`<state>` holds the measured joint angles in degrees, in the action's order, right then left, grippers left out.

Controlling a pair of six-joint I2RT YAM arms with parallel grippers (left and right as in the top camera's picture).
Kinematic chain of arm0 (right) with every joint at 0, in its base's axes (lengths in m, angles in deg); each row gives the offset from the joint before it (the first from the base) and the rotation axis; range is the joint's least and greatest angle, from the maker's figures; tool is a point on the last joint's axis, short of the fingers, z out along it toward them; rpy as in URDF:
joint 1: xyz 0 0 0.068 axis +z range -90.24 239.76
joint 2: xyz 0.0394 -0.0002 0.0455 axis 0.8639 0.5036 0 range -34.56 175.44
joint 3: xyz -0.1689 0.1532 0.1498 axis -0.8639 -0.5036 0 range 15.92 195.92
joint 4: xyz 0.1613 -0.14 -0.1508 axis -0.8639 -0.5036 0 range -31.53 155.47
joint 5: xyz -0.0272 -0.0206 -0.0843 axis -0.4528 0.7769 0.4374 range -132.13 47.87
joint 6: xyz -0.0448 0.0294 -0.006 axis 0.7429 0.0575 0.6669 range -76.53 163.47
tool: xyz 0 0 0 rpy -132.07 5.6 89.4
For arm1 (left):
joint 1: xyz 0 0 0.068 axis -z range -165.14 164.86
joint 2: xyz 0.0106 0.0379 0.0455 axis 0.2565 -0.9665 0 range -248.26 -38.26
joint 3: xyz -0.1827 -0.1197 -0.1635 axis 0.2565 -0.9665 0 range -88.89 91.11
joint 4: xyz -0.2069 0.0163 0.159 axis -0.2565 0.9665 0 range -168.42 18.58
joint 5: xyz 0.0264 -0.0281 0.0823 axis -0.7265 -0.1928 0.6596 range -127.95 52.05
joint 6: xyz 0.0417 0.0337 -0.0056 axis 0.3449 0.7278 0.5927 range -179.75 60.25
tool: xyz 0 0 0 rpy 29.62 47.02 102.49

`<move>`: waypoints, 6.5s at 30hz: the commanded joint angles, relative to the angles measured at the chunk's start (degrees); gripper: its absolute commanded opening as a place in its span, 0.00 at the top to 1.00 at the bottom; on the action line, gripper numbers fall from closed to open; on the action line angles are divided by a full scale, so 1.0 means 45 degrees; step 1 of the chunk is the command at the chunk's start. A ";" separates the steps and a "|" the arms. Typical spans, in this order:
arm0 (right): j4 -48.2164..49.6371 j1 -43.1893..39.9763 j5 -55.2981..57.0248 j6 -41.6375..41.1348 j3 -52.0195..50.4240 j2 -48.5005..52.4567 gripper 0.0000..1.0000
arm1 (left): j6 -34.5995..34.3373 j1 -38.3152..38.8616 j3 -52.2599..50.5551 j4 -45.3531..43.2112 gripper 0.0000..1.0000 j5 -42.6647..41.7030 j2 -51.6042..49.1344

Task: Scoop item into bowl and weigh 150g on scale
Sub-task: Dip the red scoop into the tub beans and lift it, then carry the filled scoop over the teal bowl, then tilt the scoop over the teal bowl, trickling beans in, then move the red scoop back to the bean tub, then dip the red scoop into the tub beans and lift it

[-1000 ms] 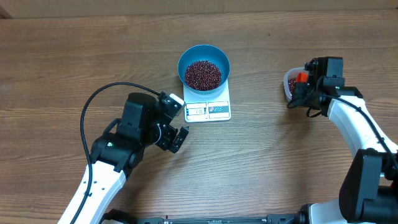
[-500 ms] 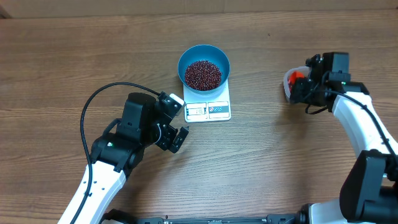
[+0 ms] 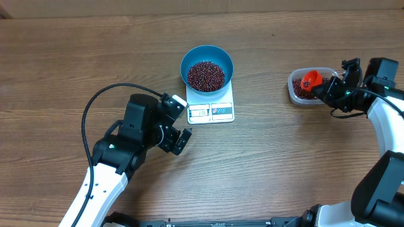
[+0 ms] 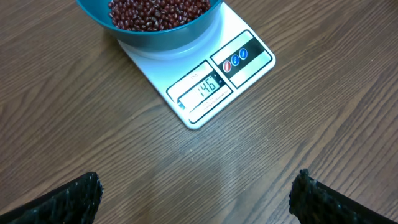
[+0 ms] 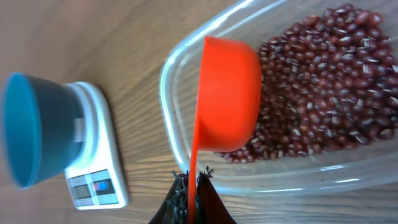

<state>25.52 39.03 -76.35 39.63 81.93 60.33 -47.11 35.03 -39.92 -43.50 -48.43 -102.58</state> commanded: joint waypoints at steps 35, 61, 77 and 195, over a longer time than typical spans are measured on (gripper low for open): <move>0.1608 1.0001 0.6878 0.0306 0.2205 -0.1797 0.96 | 0.0291 0.0024 -0.0107 0.0005 0.01 -0.0112 -0.0117; 0.2506 1.1191 0.8602 0.2220 0.2200 -0.0189 0.96 | 0.0291 0.0024 -0.0107 0.0005 0.00 -0.0112 -0.0117; 0.2793 1.1191 0.9258 0.2681 0.2200 -0.0126 0.96 | 0.0291 0.0024 -0.0107 0.0010 0.01 -0.0112 -0.0117; -0.2759 0.2511 0.4337 0.1851 0.2637 0.2375 0.96 | 0.0291 0.0024 -0.0107 0.0010 0.00 -0.0112 -0.0117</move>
<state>12.93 49.02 -55.28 47.96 94.17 71.04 -47.11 35.03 -39.92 -43.35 -48.43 -102.84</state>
